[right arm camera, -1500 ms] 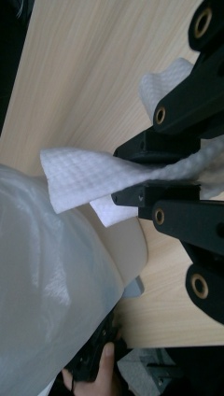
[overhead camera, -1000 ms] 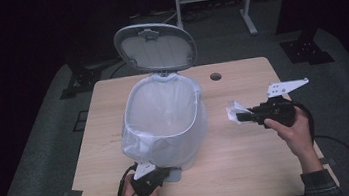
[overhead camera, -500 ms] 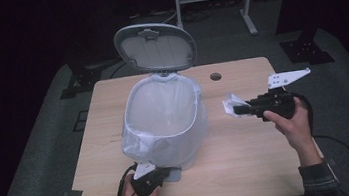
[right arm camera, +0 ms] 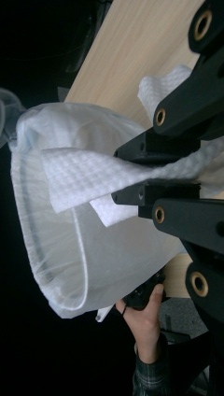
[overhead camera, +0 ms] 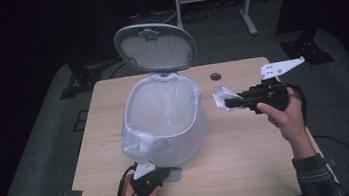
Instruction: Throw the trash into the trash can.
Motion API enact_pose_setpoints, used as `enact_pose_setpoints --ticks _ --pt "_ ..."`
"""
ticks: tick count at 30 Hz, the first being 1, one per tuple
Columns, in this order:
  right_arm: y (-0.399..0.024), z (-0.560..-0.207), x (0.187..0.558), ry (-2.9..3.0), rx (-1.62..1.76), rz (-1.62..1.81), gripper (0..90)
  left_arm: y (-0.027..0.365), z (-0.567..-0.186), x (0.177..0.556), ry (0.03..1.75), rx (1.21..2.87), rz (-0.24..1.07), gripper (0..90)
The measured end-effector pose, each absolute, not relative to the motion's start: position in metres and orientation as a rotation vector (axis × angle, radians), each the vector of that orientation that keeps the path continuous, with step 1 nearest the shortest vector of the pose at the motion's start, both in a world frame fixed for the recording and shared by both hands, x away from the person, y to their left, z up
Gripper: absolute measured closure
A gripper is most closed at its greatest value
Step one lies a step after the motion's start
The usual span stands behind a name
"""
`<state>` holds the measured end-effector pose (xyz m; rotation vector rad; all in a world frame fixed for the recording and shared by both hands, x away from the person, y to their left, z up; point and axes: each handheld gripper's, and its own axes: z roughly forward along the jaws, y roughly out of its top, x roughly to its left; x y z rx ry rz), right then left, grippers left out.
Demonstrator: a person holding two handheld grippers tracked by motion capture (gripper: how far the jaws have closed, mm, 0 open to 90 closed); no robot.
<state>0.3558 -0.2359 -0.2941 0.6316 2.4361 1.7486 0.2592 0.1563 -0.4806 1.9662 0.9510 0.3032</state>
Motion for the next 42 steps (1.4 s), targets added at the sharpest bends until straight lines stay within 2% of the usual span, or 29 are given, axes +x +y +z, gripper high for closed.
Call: enact_pose_setpoints --ticks 19,42 --pt "-0.198 -0.258 0.360 2.452 0.488 1.794 80.6 0.156 -0.481 0.259 0.952 1.965 0.302 90.0" --pt "-0.157 -0.238 0.366 2.461 0.383 1.824 80.5 0.156 -0.481 0.259 0.950 1.964 0.304 90.0"
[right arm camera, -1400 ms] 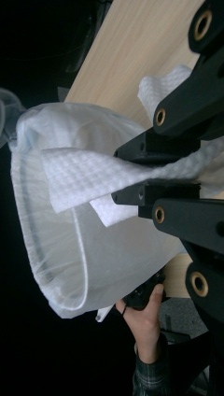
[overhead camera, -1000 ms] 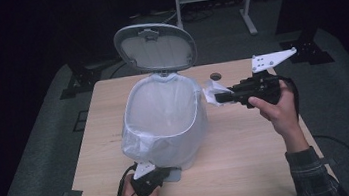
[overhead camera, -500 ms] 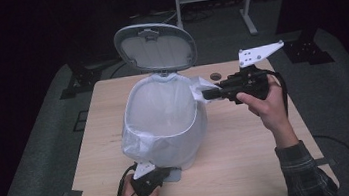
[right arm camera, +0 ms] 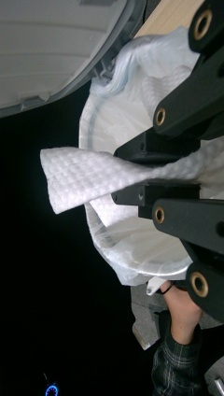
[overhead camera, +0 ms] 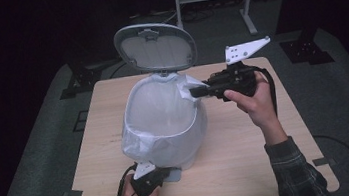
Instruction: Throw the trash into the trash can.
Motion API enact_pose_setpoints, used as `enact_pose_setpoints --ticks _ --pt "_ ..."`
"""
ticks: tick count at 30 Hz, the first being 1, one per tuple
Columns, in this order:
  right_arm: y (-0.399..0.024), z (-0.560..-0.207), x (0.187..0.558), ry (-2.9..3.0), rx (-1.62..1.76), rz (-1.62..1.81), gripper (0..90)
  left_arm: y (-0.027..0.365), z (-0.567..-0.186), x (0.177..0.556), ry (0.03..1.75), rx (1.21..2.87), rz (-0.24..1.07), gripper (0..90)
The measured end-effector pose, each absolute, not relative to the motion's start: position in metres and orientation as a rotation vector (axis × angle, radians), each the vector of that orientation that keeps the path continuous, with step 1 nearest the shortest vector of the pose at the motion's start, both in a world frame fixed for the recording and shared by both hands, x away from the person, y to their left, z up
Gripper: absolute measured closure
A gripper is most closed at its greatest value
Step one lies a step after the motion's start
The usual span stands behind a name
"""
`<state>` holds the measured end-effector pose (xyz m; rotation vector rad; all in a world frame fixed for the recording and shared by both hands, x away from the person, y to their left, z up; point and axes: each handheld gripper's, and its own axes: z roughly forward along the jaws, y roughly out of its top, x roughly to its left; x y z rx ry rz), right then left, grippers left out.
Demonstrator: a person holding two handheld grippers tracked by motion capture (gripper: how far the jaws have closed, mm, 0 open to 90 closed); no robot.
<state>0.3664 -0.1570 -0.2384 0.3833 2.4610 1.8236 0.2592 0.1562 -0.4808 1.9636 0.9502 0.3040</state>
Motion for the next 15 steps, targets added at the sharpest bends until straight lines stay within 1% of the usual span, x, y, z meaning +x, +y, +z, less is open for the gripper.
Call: enact_pose_setpoints --ticks 15 --pt "-0.131 -0.231 0.370 2.478 0.338 1.831 80.4 0.156 -0.481 0.259 0.950 1.963 0.303 90.0"
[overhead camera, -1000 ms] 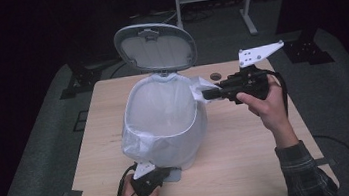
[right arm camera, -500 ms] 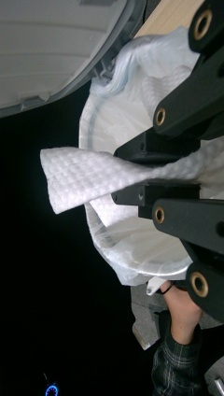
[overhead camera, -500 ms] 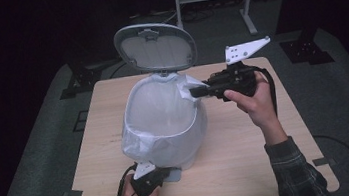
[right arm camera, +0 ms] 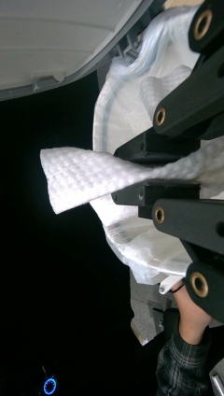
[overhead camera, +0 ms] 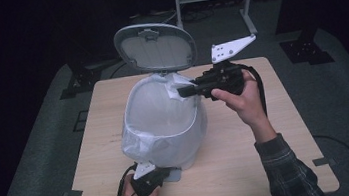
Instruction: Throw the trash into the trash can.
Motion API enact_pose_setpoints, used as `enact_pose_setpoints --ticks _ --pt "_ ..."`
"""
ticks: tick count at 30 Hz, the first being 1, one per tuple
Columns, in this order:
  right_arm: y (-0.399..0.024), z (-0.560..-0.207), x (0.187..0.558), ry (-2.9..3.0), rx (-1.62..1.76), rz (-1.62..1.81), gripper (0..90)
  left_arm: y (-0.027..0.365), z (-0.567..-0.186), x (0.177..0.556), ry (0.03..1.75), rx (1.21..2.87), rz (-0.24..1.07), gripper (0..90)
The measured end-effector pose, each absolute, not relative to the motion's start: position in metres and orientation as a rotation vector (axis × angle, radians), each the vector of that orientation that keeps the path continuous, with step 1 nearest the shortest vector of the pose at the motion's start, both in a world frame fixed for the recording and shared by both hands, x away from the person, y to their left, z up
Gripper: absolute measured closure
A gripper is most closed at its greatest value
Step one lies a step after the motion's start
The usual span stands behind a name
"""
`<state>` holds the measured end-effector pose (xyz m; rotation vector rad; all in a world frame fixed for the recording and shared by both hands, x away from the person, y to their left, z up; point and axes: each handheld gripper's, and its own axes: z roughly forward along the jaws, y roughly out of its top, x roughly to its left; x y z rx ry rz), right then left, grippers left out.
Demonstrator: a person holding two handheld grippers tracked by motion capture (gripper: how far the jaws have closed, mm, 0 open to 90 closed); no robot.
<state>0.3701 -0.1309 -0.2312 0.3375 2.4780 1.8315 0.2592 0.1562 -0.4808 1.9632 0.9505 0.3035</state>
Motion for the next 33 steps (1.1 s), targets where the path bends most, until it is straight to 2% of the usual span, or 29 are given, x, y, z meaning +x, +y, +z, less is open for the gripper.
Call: enact_pose_setpoints --ticks 33 --pt "-0.072 -0.225 0.378 2.520 0.268 1.792 78.2 0.157 -0.481 0.260 0.943 1.967 0.310 90.0"
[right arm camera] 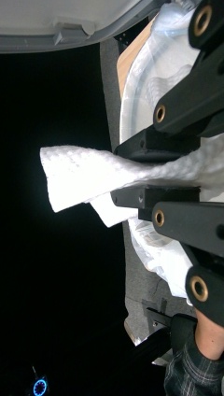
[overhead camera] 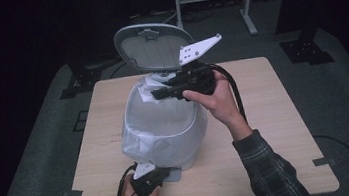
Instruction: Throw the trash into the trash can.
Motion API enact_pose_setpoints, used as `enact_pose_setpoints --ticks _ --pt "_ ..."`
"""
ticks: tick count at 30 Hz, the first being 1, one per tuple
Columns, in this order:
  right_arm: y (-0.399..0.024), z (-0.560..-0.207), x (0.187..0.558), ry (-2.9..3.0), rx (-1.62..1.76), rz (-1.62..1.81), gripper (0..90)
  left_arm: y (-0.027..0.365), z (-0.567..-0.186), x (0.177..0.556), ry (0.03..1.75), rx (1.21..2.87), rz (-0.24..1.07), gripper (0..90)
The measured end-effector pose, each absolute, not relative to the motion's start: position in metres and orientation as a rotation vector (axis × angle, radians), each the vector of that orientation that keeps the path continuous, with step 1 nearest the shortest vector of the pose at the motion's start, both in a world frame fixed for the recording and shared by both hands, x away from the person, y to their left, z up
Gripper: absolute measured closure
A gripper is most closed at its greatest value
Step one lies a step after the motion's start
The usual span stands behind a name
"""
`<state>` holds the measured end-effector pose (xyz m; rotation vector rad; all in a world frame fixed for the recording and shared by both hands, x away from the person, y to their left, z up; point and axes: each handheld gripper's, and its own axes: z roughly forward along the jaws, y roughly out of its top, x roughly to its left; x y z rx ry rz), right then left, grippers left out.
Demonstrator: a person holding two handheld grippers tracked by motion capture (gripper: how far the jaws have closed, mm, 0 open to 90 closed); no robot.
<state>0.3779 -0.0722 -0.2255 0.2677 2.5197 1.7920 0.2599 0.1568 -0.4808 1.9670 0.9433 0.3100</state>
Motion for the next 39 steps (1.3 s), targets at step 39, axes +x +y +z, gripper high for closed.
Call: enact_pose_setpoints --ticks 39 --pt "-0.090 -0.230 0.370 2.451 0.330 1.773 53.1 0.156 -0.481 0.259 0.951 1.964 0.304 90.0"
